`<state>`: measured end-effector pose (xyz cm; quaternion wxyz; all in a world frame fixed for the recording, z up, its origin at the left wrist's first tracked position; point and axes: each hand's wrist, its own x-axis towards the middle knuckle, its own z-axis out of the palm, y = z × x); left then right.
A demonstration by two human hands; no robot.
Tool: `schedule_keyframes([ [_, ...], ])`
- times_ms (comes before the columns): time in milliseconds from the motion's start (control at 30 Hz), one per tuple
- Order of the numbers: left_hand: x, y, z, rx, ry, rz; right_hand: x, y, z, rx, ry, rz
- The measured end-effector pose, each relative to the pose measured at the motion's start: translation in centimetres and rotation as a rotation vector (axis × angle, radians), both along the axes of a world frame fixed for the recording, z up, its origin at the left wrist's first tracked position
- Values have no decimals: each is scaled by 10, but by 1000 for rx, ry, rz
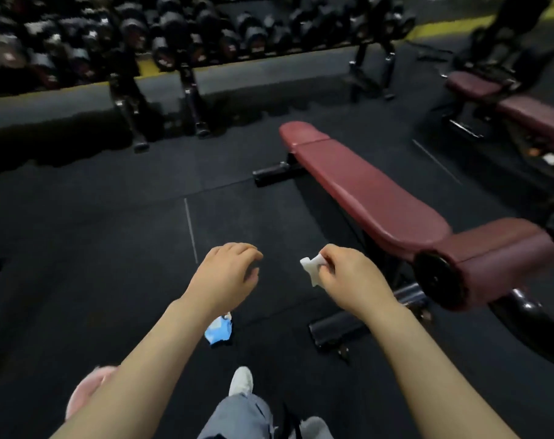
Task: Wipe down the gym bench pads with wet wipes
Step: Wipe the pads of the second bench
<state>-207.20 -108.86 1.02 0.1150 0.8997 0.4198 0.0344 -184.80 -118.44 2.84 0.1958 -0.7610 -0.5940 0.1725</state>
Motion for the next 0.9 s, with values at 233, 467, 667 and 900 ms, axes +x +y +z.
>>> schedule_keyframes([
  [233, 66, 61, 9, -27, -50, -371, 14, -6, 5, 83, 45, -358],
  [467, 152, 60, 15, -113, -185, -631, 32, -47, 15, 232, 116, -656],
  [667, 243, 29, 30, -236, -350, -768, 76, -92, 28, 421, 58, -849],
  [900, 312, 6, 34, -324, -396, -864, 126, -105, 5, 329, -88, -691],
])
